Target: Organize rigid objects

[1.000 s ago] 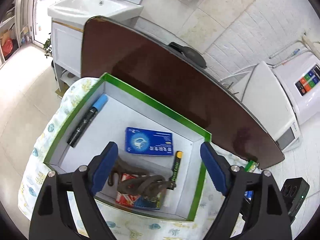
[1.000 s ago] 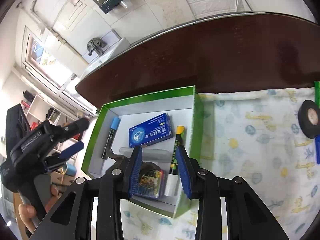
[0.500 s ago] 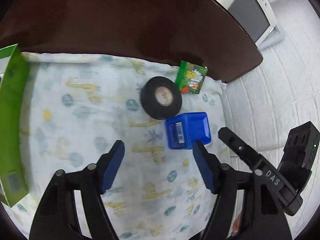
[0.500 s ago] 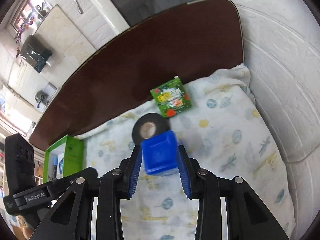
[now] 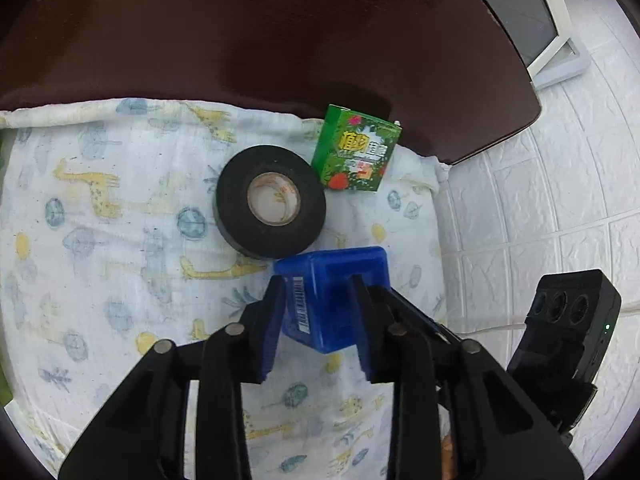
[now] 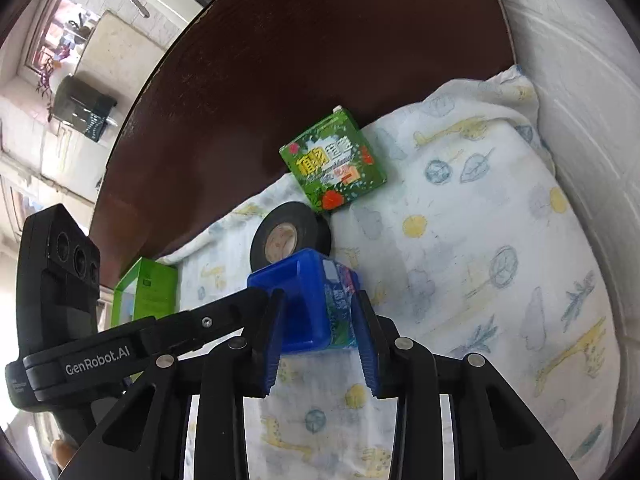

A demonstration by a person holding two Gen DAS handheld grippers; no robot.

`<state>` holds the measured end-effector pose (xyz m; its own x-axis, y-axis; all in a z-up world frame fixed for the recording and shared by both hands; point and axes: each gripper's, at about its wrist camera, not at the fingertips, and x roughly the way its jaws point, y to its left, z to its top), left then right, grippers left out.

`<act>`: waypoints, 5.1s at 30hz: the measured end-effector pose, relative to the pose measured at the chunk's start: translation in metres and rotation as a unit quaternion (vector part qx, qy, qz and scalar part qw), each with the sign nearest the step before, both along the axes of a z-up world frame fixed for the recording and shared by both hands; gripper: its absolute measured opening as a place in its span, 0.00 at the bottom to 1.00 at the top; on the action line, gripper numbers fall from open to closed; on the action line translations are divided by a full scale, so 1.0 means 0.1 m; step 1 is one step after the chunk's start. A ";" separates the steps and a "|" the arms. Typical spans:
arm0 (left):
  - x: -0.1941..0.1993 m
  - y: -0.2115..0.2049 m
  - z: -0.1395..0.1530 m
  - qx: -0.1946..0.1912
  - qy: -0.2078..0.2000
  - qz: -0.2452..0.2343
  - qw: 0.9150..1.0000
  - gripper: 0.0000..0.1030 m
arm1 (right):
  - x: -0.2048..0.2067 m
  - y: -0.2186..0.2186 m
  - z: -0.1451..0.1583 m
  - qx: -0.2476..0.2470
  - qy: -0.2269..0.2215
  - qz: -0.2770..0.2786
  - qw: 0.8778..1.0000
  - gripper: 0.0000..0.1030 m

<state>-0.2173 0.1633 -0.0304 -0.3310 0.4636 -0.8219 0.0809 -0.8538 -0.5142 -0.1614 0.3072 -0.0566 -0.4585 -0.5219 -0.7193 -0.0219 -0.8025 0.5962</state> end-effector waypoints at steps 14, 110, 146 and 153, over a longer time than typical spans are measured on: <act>0.34 -0.45 0.59 -0.024 0.070 0.008 0.997 0.23 | 0.25 -0.39 0.38 -0.008 0.034 -0.003 0.999 0.29; 0.52 -1.67 0.79 -0.085 0.113 0.046 0.989 0.30 | 0.00 -1.27 0.85 0.014 0.100 0.021 0.995 0.29; 0.56 -1.24 0.77 -0.093 0.159 0.023 0.983 0.73 | 0.18 -1.07 0.88 0.110 0.115 -0.039 0.987 0.43; -0.17 -0.38 0.30 -0.108 0.102 -0.007 0.989 0.34 | 0.00 0.07 0.41 0.100 0.074 -0.066 0.990 0.45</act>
<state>-0.2338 0.1252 -0.0008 -0.4951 0.2905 -0.8188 -0.0177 -0.9456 -0.3248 -0.1612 0.3147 -0.0160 -0.6215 -0.3037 -0.7222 -0.0594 -0.9009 0.4300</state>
